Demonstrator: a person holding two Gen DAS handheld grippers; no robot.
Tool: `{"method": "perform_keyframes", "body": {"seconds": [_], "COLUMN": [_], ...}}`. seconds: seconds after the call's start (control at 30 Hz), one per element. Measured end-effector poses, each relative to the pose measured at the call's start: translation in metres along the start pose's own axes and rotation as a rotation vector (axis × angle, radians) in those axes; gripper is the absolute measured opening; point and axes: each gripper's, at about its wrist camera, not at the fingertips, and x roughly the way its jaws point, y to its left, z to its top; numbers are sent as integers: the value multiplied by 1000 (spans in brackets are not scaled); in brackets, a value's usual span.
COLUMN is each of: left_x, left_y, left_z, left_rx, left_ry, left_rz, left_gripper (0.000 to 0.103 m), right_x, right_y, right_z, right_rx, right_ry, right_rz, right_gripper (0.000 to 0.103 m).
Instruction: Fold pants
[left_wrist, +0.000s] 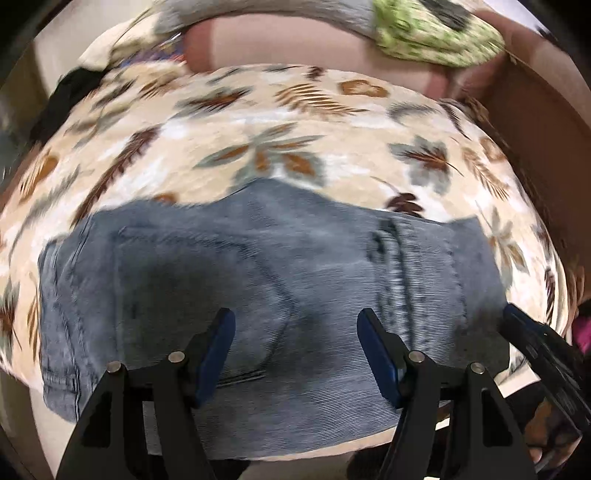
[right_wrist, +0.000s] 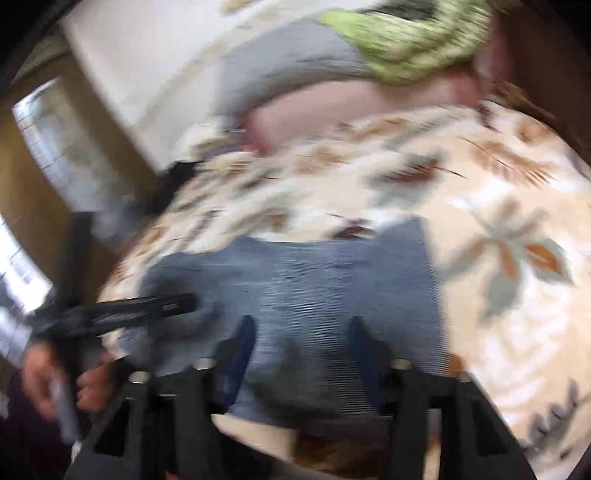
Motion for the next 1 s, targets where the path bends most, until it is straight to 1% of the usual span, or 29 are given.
{"method": "perform_keyframes", "body": {"seconds": [0.03, 0.1, 0.17, 0.23, 0.3, 0.33, 0.4, 0.47, 0.53, 0.57, 0.63, 0.67, 0.73, 0.77, 0.8, 0.9, 0.97, 1.0], "left_x": [0, 1, 5, 14, 27, 34, 47, 44, 42, 42, 43, 43, 42, 42, 42, 39, 33, 29], "left_y": [-9, -30, -51, -68, -77, -78, -78, -77, -78, -78, -75, -75, -75, -74, -73, -65, -56, -50], "left_z": [2, 4, 5, 2, -5, -10, -22, -29, -33, -33, -34, -35, -36, -36, -37, -35, -33, -32], "left_rx": [21, 74, 129, 182, 213, 220, 232, 241, 259, 255, 245, 243, 245, 247, 246, 223, 201, 188], "left_ry": [-8, -15, -17, 2, 56, 85, 130, 88, 84, 82, 83, 82, 73, 69, 69, 87, 96, 93], "left_rz": [2, -6, -27, -20, -20, -21, -18, -20, -19, -20, -25, -26, -28, -29, -35, -64, -60, -46], "left_gripper": [69, 69, 69, 69, 69, 69, 70, 70, 70, 70, 71, 71, 72, 72, 72, 72, 72, 72], "right_x": [3, 10, 23, 26, 20, 15, 12, 14, 18, 24, 38, 52, 71, 86, 90, 84, 73, 70], "right_y": [-5, -10, -17, -15, -18, -24, -32, -36, -41, -43, -42, -43, -49, -53, -56, -55, -47, -44], "right_z": [0, -2, -5, -4, -1, 2, 9, 25, 41, 49, 64, 70, 75, 76, 74, 75, 72, 71], "right_rx": [4, 3, 2, -1, 16, 58, 97, 141, 187, 206, 213, 221, 258, 274, 282, 282, 233, 212], "right_ry": [13, 43, 122, 144, 135, 119, 87, 39, 16, 11, 23, 54, 85, 126, 148, 116, 78, 74], "right_rz": [-51, -97, -136, -127, -87, -58, -43, -21, 14, 17, 16, 21, 11, -3, 0, 16, 14, 21], "right_gripper": [19, 19, 18, 18, 18, 18, 18, 18, 18, 18, 18, 18, 18, 18, 18, 18, 19, 19]}}
